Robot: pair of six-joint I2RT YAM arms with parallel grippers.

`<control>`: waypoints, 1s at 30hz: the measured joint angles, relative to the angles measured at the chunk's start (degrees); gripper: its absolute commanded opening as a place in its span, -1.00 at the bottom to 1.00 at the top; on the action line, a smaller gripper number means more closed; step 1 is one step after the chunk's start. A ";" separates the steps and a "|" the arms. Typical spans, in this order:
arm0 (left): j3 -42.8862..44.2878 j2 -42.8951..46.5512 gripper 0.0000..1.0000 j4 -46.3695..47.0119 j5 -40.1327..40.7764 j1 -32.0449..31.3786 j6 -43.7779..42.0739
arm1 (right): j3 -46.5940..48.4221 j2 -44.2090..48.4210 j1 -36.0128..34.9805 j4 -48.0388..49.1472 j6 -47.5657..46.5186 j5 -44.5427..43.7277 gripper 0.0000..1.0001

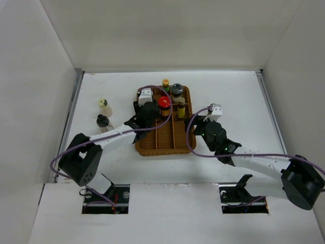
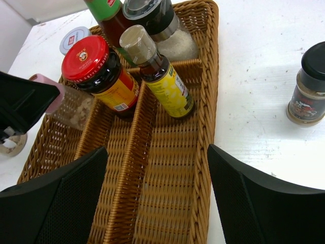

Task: Organize the condiment bottles

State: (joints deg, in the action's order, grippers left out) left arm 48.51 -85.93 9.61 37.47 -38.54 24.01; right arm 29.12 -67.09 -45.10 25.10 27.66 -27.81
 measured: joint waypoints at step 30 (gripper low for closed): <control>-4.55 24.63 0.48 -6.93 2.86 5.64 1.38 | 0.09 1.05 0.00 -0.17 0.02 0.66 0.68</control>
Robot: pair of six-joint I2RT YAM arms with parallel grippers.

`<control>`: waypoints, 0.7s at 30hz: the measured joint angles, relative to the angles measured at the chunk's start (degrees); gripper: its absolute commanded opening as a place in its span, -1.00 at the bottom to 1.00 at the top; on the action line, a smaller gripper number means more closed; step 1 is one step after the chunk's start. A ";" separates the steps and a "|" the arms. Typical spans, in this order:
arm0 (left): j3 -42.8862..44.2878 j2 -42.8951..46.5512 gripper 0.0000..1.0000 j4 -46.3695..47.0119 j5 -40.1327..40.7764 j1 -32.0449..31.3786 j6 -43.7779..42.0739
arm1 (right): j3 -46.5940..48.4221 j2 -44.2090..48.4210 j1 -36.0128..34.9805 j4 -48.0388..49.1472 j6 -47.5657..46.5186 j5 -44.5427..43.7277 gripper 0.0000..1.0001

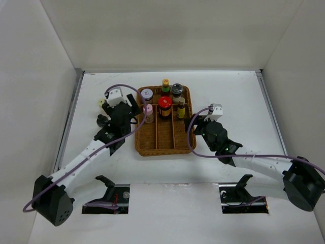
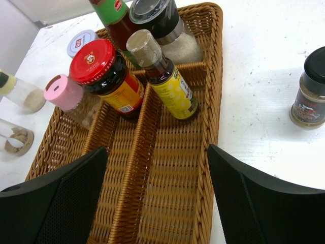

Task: Organize the condiment bottles

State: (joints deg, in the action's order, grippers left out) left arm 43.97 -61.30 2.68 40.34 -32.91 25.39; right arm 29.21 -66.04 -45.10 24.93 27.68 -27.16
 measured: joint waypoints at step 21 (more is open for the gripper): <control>-9.62 0.92 0.47 -13.53 -0.28 18.01 7.02 | 0.33 -1.18 -0.02 0.02 0.02 1.11 0.68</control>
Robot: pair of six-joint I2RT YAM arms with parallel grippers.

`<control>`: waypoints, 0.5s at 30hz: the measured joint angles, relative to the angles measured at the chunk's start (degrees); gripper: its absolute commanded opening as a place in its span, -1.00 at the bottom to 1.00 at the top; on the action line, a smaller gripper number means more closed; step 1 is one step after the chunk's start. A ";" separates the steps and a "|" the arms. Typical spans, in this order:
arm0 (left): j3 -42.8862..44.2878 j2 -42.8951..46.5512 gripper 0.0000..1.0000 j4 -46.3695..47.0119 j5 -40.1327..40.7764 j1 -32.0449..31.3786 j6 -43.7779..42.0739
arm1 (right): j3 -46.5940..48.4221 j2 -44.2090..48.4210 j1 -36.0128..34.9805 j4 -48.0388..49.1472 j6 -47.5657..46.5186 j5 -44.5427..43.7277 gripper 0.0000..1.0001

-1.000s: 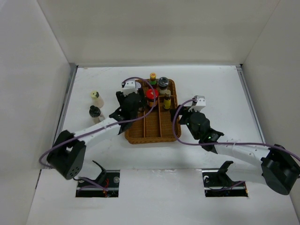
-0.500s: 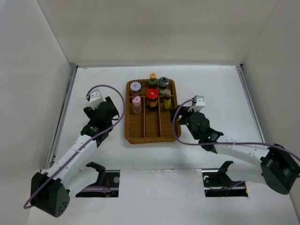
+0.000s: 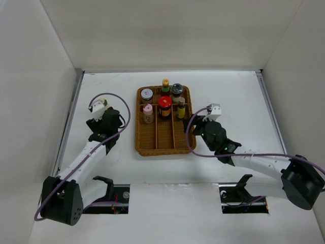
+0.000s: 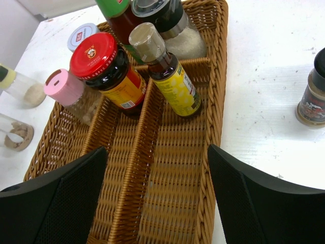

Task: Organize the condiment bottles

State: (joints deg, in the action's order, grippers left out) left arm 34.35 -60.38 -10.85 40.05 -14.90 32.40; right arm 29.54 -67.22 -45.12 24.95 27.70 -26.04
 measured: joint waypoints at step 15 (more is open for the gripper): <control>-0.85 -5.60 0.36 8.46 -0.02 4.02 0.00 | 0.09 -1.01 -0.35 0.09 0.63 1.49 0.69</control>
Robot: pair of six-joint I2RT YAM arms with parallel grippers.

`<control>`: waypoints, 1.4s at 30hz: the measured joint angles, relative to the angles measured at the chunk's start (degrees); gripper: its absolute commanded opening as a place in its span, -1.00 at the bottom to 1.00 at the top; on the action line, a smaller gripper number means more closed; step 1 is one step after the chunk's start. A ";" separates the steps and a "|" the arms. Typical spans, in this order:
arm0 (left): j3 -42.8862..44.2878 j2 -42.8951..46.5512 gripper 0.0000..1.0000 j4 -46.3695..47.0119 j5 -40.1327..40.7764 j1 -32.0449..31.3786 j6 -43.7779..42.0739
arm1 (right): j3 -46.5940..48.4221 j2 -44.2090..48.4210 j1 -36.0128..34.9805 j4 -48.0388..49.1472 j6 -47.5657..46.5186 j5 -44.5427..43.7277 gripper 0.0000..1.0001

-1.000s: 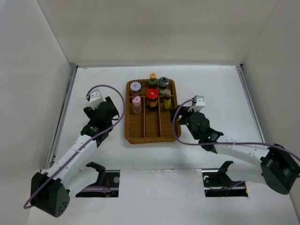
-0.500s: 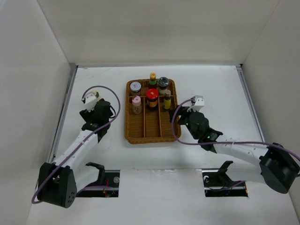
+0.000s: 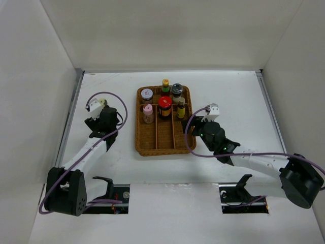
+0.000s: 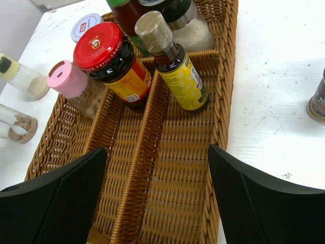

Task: Organize the condiment bottles

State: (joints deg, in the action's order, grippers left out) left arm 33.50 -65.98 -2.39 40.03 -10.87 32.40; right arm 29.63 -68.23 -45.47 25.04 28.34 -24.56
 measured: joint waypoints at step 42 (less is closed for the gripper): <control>5.01 14.19 -0.17 -4.81 0.55 -17.14 -3.69 | 0.00 1.97 0.02 0.76 -0.02 0.20 0.69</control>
State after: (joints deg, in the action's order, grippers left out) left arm 38.50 -51.79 -7.20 40.58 -28.01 28.71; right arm 29.63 -66.26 -45.45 25.80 28.32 -24.36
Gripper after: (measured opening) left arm 0.585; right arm 0.846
